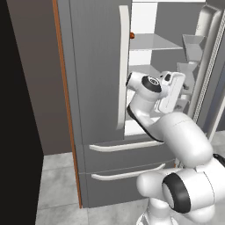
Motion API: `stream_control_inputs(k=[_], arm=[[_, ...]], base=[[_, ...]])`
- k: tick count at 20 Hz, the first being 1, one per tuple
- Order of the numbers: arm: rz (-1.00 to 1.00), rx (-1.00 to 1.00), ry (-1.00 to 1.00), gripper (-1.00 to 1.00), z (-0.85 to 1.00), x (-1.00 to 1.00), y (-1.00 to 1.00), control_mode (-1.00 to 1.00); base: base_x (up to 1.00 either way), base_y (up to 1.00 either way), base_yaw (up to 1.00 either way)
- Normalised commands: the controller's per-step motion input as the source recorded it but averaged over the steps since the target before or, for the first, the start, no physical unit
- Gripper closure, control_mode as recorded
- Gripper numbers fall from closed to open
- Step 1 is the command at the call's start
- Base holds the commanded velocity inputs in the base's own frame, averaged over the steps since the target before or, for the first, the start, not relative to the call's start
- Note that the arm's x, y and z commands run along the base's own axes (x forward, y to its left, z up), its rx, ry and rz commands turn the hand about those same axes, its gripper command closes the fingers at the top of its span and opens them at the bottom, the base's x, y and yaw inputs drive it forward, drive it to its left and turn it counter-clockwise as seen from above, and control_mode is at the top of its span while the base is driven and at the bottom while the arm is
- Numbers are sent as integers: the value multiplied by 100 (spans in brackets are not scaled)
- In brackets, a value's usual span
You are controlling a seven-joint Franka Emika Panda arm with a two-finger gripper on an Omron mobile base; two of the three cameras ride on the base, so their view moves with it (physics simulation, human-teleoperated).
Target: Retrieve the butter from the fridge and place it on a plate on the dining table. Then retrieve the butter knife by the fridge and place it near the plate.
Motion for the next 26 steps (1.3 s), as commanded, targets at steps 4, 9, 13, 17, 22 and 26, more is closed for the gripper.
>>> stream_control_inputs(k=[4, 9, 13, 17, 22, 26], arm=[[0, -4, 20, -100, 0, 0, -49, -100], [0, -4, 20, -100, 0, 0, -42, -100], [0, -4, 20, -100, 0, 0, -41, -100], [0, -4, 21, -100, 0, 0, -56, -100], [0, -1, 26, -100, 0, 0, -76, -100], [0, -3, 22, -100, 0, 0, -61, -100]], base=[[0, 0, 0], [0, 0, 0], [0, 0, 0], [0, 0, 0], [0, 0, 0], [0, 0, 0]])
